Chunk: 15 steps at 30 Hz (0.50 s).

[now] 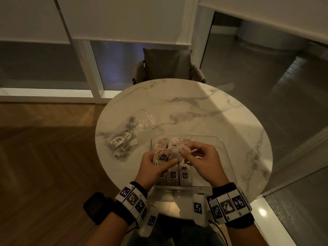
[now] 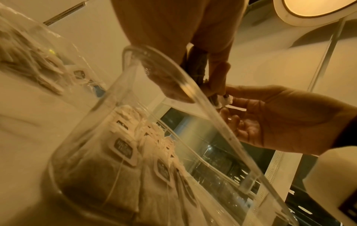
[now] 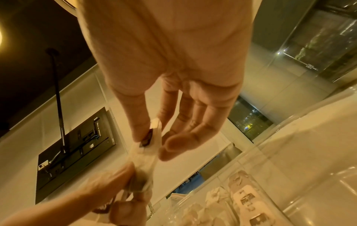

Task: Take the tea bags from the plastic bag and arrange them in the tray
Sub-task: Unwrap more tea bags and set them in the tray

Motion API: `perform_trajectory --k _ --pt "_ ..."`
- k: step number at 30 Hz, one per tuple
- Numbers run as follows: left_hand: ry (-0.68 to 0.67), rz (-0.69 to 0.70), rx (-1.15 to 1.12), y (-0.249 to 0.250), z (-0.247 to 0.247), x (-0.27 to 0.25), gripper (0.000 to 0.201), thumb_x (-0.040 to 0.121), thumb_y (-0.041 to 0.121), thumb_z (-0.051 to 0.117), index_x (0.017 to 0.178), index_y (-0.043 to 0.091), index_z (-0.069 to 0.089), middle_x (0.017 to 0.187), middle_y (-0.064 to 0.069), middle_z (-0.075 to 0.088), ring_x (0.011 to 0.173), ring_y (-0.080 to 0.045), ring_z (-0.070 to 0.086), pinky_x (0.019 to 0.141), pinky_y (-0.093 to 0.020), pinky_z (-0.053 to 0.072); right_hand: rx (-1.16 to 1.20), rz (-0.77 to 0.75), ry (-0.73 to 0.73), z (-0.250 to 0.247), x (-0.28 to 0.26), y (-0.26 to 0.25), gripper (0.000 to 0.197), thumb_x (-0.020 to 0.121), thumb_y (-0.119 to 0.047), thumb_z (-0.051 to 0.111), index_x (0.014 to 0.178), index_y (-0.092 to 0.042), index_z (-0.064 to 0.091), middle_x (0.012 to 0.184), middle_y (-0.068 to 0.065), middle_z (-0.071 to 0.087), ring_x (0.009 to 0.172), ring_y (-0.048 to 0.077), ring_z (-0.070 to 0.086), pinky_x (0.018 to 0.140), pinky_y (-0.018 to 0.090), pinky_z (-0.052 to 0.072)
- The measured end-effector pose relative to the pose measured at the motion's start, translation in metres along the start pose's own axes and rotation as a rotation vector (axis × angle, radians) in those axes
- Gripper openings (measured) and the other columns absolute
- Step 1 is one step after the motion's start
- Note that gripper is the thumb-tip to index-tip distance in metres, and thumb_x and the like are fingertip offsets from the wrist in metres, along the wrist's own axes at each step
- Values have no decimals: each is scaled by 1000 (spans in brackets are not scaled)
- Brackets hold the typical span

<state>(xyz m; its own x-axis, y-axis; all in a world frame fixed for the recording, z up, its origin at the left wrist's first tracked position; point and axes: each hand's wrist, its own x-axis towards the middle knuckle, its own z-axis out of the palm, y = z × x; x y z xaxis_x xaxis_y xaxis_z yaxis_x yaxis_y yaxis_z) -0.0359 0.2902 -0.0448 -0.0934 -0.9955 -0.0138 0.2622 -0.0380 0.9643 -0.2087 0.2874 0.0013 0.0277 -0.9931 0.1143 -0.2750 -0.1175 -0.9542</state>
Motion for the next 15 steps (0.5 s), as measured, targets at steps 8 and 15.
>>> perform_trajectory --k 8,15 --pt "37 13 -27 2 0 1 11 82 2 73 92 0 70 80 -19 65 63 -20 58 47 -22 46 62 11 57 -1 1 4 10 84 -9 74 94 -8 72 79 4 73 62 18 69 56 20 52" --pt "21 29 8 1 -1 -1 2 87 -2 67 89 -1 68 68 -2 66 57 -9 57 52 -19 47 71 49 -8 -1 -3 2 7 83 -5 75 86 -11 72 75 4 75 68 21 73 62 26 58"
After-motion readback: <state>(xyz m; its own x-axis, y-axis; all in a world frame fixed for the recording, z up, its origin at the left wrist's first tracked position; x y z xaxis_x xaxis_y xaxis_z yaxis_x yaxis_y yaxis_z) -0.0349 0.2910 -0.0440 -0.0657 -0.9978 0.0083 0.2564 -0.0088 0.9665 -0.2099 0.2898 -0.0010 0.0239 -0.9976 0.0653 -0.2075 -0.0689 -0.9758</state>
